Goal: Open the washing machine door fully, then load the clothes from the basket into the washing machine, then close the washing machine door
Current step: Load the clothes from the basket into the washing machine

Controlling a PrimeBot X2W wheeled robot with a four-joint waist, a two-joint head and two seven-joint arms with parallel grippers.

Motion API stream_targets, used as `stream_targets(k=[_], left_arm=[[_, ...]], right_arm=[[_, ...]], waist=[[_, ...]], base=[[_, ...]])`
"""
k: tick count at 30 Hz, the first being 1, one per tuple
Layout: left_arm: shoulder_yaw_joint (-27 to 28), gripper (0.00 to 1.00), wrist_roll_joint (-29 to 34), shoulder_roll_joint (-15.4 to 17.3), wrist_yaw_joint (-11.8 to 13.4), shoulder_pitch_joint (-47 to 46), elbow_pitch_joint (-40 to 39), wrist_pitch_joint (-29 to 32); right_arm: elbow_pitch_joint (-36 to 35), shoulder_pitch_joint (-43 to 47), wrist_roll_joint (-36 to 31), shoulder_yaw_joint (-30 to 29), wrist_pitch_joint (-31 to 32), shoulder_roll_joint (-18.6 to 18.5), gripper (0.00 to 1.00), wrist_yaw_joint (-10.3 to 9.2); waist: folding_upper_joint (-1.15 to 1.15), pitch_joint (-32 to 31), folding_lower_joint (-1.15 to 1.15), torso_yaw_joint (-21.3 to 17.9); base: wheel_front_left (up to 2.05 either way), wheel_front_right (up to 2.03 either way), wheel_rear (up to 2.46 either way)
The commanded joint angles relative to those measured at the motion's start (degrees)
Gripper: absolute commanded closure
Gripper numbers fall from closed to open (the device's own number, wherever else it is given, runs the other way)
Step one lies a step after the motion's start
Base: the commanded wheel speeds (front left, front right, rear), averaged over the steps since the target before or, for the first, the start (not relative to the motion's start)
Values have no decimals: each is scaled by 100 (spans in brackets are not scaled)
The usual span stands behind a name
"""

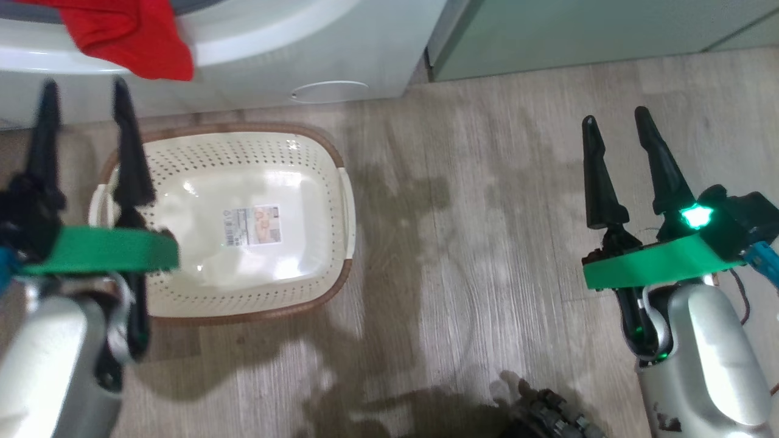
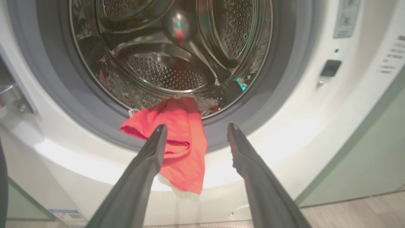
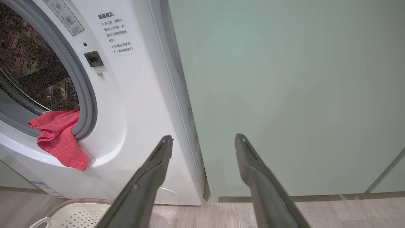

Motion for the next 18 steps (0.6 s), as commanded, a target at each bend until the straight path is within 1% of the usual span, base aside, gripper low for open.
stream_targets(k=[1,9,13,18], left_arm=[[151,0,68,64,45,41,-233,-52],[-180,0,115,-246,-1,567,14,-151],[-183,0,139,-352,-18,718,198,-188],[-167,0,202,-442,-99,801,353,-210]], right_arm=[[-117,82,-61,76,-14,-19,0,0],[36,181,-212,48,111,-19,0,0],[39,318,-253,-3,174,-19,0,0],[-3,510,-248,-2,255,-19,0,0]], waist=[[-1,-112,1,113],[-1,-427,1,325],[-1,-620,1,397],[-1,-856,1,451]], base=[[0,0,0],[0,0,0],[0,0,0],[0,0,0]])
